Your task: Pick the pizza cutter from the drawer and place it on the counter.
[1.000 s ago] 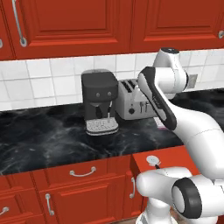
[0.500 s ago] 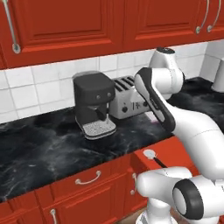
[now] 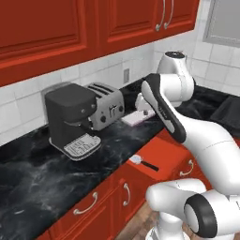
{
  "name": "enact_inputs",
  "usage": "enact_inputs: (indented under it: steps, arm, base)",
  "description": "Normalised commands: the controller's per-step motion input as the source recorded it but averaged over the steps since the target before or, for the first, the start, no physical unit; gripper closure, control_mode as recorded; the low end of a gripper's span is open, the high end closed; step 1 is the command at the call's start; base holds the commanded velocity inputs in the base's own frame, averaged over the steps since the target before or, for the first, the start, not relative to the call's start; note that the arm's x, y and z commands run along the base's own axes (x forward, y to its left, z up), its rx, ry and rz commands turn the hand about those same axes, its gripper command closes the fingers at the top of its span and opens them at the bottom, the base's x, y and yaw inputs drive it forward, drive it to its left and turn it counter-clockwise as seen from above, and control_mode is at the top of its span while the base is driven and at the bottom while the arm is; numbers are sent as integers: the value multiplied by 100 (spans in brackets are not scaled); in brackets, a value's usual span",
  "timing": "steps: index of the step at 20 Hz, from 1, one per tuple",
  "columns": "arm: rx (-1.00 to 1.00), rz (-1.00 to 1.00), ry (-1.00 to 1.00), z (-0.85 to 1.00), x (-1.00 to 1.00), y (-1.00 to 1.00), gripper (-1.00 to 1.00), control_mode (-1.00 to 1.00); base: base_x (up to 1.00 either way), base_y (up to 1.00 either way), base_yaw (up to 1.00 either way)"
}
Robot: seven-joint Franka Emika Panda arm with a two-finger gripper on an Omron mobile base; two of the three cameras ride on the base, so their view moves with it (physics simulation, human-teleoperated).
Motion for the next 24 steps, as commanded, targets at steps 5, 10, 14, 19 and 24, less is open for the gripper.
enact_inputs:
  steps: [5,10,14,19,24]
  arm:
    - [0,0,0,0,0,0,-100,100]
    - [0,0,0,0,0,0,-100,100]
    - [1,-14,-1,0,0,10,-100,-100]
    - [1,-36,0,-13,8,6,-100,-100]
    - [1,-12,4,-39,19,-3,-100,-100]
  base:
    - [0,59,-65]
    - [0,57,-64]
    - [0,38,-47]
    - [0,0,0]
    - [0,0,0]
